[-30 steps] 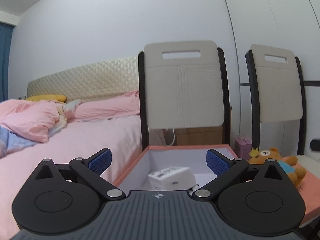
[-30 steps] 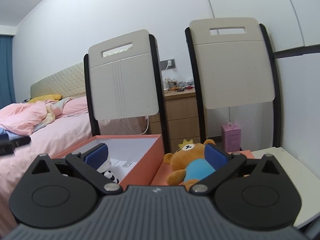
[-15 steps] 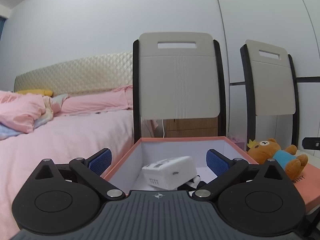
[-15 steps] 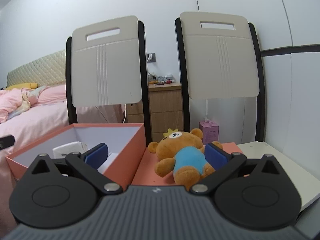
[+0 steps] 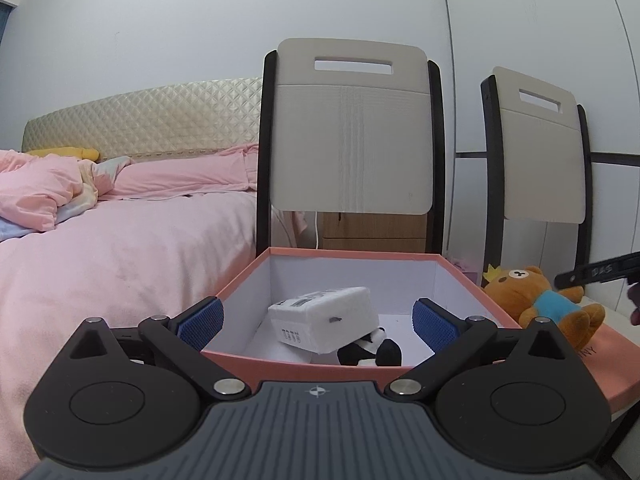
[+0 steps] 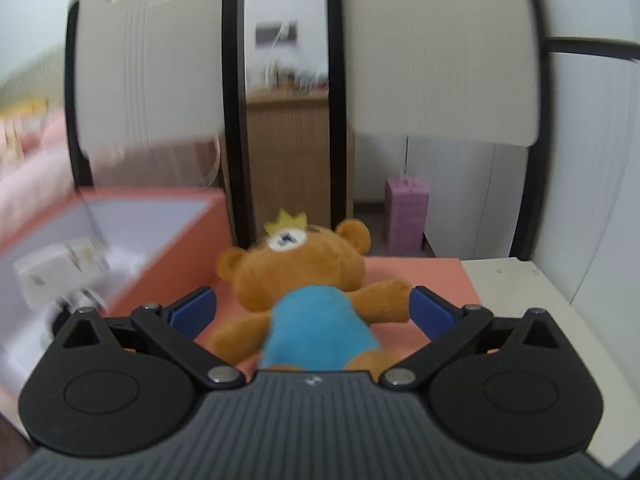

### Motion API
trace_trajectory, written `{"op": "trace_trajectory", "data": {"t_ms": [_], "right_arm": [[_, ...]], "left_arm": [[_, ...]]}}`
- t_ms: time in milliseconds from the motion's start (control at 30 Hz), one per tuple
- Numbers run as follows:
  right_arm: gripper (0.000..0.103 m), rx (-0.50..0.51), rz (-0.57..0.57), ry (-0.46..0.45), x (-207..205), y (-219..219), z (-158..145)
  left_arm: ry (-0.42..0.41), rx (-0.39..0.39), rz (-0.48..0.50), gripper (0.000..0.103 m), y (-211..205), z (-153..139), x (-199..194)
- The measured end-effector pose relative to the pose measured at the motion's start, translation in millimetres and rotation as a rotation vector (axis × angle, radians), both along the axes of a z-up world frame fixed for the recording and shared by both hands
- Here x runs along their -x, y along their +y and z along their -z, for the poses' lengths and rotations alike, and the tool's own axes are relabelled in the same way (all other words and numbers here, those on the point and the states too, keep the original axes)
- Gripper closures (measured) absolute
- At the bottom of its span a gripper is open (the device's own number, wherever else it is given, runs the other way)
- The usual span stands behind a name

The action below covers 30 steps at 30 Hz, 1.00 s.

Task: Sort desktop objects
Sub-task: 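Grasp the brown teddy bear by its blue shirt with the right gripper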

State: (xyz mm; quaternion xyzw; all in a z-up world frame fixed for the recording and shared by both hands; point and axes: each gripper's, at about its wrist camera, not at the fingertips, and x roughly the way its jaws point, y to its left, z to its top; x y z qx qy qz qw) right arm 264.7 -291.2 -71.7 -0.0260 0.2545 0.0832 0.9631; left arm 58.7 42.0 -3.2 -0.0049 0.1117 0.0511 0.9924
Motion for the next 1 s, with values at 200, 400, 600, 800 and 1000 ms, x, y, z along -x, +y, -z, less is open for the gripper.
{"op": "trace_trajectory", "data": {"t_ms": [200,400,600,800,1000], "right_arm": [[0.0,0.082,-0.036,0.111,-45,6,18],[0.0,0.163,-0.081,0.146,-68,17,28],[0.0,0.158,-0.135,0.196,-80,12,30],[0.03,0.066,-0.138,0.231,-82,0,21],[0.058,0.028,-0.126,0.197,-67,-7,1]], "left_arm": [[0.025,-0.009,0.004,0.001,1,5,-5],[0.051,0.011,-0.006,0.001,5,8,-10],[0.041,0.002,0.009,0.001,1,8,-6],[0.023,-0.002,0.022,0.001,-3,5,-1],[0.025,0.003,0.025,0.001,-3,4,0]]}}
